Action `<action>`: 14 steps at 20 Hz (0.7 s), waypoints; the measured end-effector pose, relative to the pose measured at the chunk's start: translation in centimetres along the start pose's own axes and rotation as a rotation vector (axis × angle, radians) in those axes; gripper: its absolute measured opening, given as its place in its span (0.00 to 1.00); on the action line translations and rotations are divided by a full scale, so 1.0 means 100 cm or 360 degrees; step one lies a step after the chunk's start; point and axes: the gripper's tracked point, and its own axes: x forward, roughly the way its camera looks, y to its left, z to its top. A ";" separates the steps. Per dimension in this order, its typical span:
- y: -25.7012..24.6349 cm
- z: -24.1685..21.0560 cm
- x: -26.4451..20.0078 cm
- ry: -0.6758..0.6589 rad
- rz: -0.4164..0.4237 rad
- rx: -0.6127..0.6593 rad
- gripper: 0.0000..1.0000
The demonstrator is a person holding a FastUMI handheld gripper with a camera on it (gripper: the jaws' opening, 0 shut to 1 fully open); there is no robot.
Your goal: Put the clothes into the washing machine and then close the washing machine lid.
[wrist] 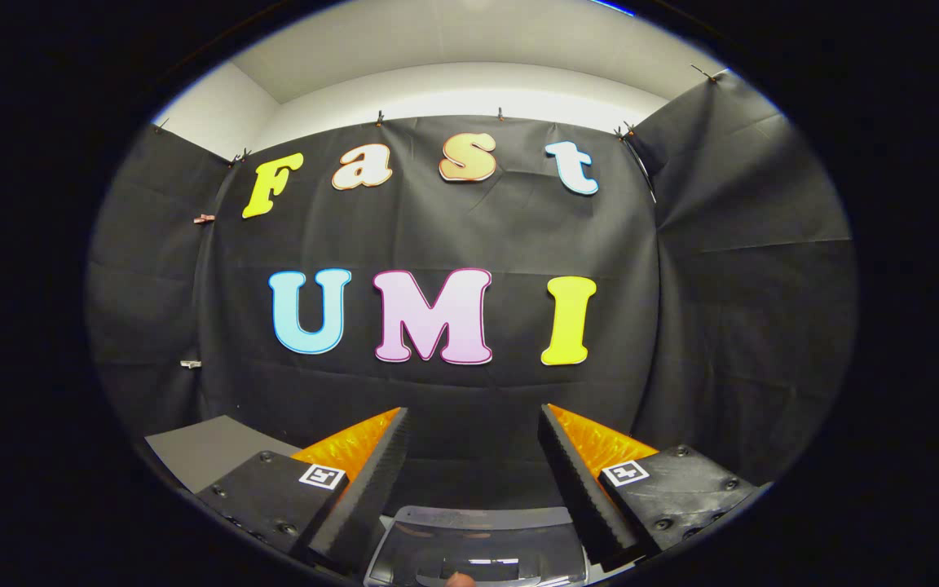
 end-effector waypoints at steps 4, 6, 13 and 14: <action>0.005 0.009 0.000 -0.0028 0.0015 0.0004 0.98; 0.005 0.012 0.000 -0.0024 0.0015 -0.0001 0.98; 0.008 0.022 0.005 -0.0024 0.0020 0.0010 0.98; 0.008 0.023 0.007 -0.0026 0.0023 0.0018 0.98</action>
